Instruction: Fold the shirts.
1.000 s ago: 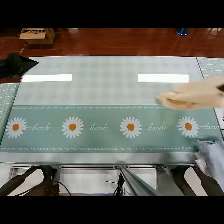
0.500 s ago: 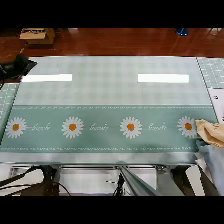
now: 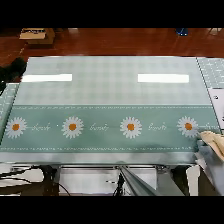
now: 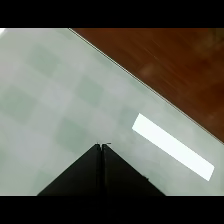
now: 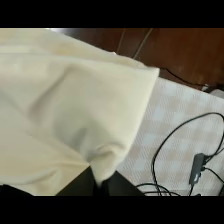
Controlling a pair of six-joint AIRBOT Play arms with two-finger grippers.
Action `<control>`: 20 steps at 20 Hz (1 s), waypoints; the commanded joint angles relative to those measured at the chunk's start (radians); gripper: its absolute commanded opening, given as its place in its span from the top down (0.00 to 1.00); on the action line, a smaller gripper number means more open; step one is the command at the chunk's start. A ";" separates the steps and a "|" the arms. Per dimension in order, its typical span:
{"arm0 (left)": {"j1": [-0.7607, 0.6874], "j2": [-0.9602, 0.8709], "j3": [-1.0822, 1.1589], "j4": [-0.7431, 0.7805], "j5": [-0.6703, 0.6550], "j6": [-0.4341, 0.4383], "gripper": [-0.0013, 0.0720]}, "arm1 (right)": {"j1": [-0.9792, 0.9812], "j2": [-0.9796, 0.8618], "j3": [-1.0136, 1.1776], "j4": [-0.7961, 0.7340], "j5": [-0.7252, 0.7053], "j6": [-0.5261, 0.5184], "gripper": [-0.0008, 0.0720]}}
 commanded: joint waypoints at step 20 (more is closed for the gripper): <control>-0.079 0.004 0.271 -0.342 -0.732 0.217 0.07 | 0.620 -0.251 0.127 0.875 -0.845 -0.217 0.28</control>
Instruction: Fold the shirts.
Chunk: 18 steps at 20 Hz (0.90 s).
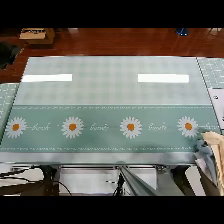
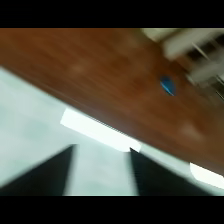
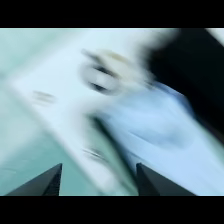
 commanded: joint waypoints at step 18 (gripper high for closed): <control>-0.819 0.018 0.093 1.241 -0.462 -0.570 0.07 | 1.004 -0.432 0.055 0.181 0.061 0.137 0.28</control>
